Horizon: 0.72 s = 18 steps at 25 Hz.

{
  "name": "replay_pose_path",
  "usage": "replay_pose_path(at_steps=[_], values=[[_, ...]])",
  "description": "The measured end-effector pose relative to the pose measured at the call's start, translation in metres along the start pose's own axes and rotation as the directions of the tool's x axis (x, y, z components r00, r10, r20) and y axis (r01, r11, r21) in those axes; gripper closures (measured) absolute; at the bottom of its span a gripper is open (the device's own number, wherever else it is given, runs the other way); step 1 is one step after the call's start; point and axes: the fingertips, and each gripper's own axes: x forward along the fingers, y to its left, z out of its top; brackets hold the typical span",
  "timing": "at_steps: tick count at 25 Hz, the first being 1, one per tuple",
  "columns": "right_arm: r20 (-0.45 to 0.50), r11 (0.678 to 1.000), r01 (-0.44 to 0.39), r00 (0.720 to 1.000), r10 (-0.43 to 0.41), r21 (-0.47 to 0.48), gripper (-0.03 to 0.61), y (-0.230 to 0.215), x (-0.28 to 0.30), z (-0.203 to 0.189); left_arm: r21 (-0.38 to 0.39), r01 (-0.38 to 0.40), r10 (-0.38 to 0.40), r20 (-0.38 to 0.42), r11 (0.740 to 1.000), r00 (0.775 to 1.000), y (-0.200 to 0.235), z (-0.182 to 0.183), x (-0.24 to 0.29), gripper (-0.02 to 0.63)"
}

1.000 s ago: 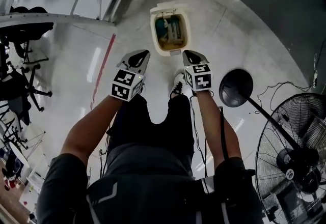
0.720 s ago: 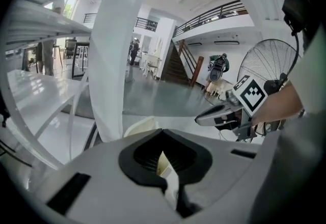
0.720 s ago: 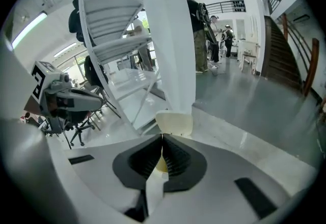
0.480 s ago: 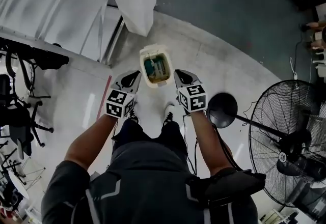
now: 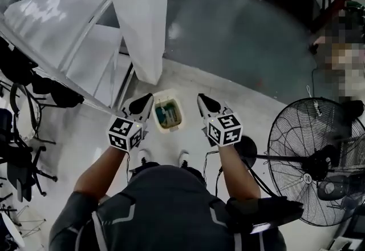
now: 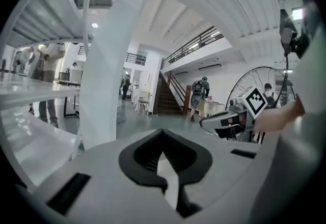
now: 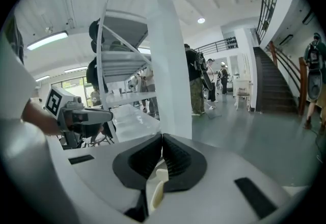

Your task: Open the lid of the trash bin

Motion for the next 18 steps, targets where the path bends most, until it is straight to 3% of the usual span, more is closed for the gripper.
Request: replay_pose_path(at_steps=[2,9,14,18], values=[[0.055,1.000,0.015,0.998,-0.014,-0.015,0.551,-0.002,-0.013,0.025,0.027,0.001,-0.001,0.027,1.000,1.000,-0.001,0.021,-0.006,0.604],[0.183,0.997,0.045,0.982,-0.033,-0.060,0.551,0.001,-0.053,0.086,0.013,-0.044,0.042,0.127,0.999,0.991,0.006,0.075,-0.033,0.604],[0.271,0.993,0.075,0.961,-0.047,-0.094,0.552,0.005,-0.075,0.116,0.000,-0.071,0.069,0.248,0.997,0.966,0.008,0.112,-0.049,0.606],[0.315,0.989,0.095,0.947,-0.053,-0.116,0.552,0.008,-0.081,0.132,0.031,-0.066,0.056,0.260,0.997,0.964,0.005,0.134,-0.055,0.605]])
